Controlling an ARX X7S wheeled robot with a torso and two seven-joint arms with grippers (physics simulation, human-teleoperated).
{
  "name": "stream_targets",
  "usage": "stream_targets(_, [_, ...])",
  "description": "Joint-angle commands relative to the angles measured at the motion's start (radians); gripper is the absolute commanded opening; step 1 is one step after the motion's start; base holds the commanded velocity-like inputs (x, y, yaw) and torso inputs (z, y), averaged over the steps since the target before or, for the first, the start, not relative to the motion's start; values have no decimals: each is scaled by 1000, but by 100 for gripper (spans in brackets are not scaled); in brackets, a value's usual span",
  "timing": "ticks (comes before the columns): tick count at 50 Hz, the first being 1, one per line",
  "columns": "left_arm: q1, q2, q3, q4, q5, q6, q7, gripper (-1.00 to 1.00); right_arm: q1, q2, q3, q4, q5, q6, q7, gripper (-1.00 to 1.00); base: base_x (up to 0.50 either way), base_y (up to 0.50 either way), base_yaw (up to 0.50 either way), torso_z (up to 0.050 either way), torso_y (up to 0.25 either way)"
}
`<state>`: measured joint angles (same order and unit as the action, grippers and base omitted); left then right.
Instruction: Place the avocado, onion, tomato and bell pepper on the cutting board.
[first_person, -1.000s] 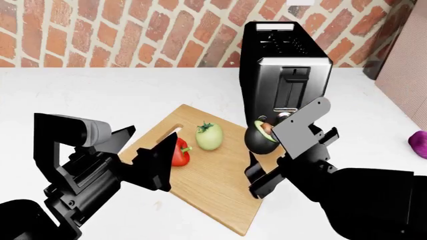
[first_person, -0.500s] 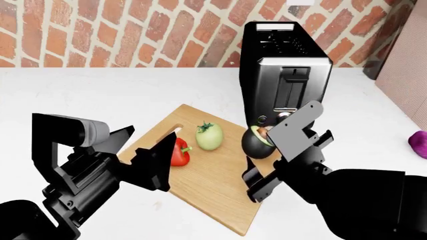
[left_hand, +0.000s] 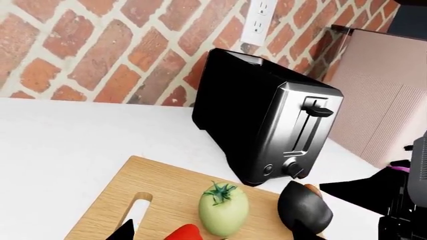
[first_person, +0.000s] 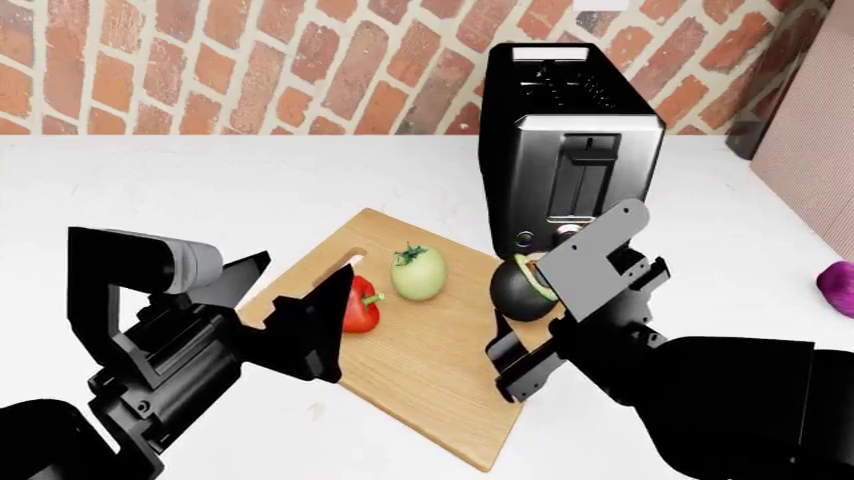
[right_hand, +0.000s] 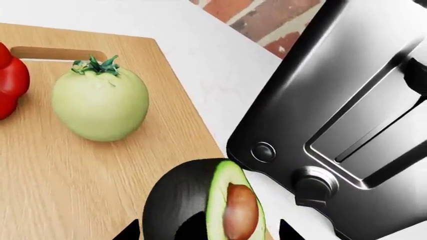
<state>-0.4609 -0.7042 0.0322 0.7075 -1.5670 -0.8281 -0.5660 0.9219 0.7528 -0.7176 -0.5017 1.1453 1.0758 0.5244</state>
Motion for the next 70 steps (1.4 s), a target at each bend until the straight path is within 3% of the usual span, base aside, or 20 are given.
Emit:
stream_targets(1, [-4,-6,0,10,-16,2,-14,100,6,8,16,-21,21,2,13,100,0,0,0,0,0])
stream_targets(18, [0,-15,-3,23,-25,9,-21,100,21,32,64,-129,122,20,95,100,0,0,0,0,0])
stream_targets(38, [9,-27,-15,37,-33,22,-24,100,28,114,210,-264,376,-52,256,100,0,0,0,0,0])
stream_targets(57, [35,-38,-34,90,29,33,0,100,-190,240,381,-358,415,-274,275,100,0,0,0,0,0])
stream_targets(70, [47,-34,-32,82,66,39,22,100,-287,261,428,-383,370,-343,261,100,0,0,0,0,0])
